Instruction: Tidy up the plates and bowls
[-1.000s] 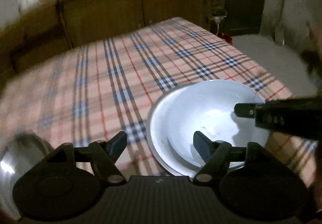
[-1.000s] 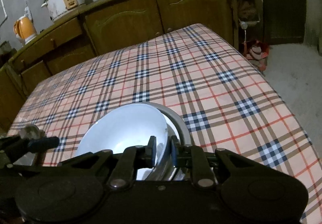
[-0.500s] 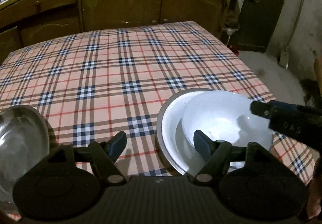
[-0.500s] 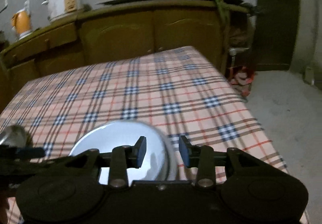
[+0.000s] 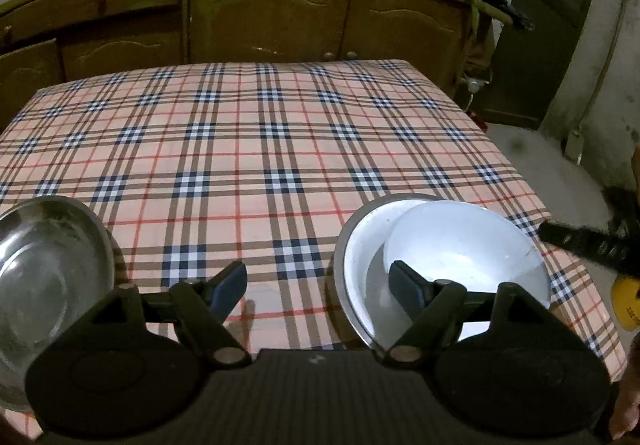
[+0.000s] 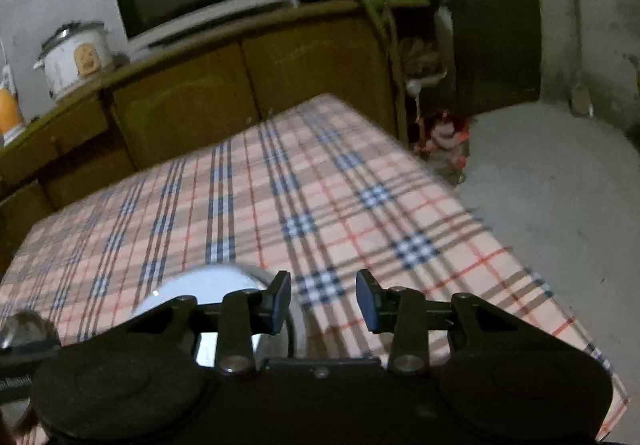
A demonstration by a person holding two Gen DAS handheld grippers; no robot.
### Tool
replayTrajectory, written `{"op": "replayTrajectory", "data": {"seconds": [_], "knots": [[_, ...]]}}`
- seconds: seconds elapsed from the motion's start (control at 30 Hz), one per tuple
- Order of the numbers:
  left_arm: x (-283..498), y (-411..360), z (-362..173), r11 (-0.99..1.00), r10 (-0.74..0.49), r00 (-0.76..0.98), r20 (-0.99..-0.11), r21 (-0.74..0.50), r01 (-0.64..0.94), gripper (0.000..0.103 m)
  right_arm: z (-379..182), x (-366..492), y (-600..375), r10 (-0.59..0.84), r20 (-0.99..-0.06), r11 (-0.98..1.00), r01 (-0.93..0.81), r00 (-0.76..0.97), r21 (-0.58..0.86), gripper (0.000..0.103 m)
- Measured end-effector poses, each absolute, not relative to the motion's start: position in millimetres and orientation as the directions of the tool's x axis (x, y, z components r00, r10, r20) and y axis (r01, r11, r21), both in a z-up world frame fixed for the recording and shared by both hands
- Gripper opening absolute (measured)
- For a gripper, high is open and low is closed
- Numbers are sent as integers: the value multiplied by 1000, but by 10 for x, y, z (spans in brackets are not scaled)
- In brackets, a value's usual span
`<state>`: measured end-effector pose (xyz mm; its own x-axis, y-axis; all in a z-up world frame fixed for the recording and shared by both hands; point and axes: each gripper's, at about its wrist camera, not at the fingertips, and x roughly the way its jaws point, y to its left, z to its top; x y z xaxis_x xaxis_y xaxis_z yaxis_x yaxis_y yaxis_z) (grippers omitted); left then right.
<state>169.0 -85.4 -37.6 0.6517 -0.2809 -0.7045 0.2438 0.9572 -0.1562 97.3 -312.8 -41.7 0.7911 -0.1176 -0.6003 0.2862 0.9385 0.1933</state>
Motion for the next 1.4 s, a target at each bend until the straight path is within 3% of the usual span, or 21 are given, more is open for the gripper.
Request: {"op": "replayTrajectory", "data": {"seconds": [0.2, 0.9, 1.23, 1.3, 1.33, 1.4], "knots": [[1691, -826, -389, 960, -272, 658, -702, -153, 233, 83, -511, 1005, -2933, -133, -602, 964, 245, 787, 107, 44], [1749, -634, -350, 973, -230, 683, -693, -176, 149, 91, -500, 960, -3033, -103, -599, 954, 250, 794, 167, 47], [1711, -822, -377, 962, -267, 668, -695, -150, 228, 93, -482, 917, -2991, -70, -580, 961, 211, 812, 180, 47], [1707, -863, -400, 959, -274, 659, -700, -143, 245, 93, -446, 865, -3047, -36, -549, 952, 196, 835, 237, 60], [1706, -886, -408, 956, -279, 655, -703, -142, 255, 93, -426, 848, -3056, -14, -539, 950, 180, 842, 256, 79], [1710, -930, -433, 952, -287, 647, -707, -135, 276, 94, -398, 847, -3038, 44, -535, 953, 125, 844, 275, 82]]}}
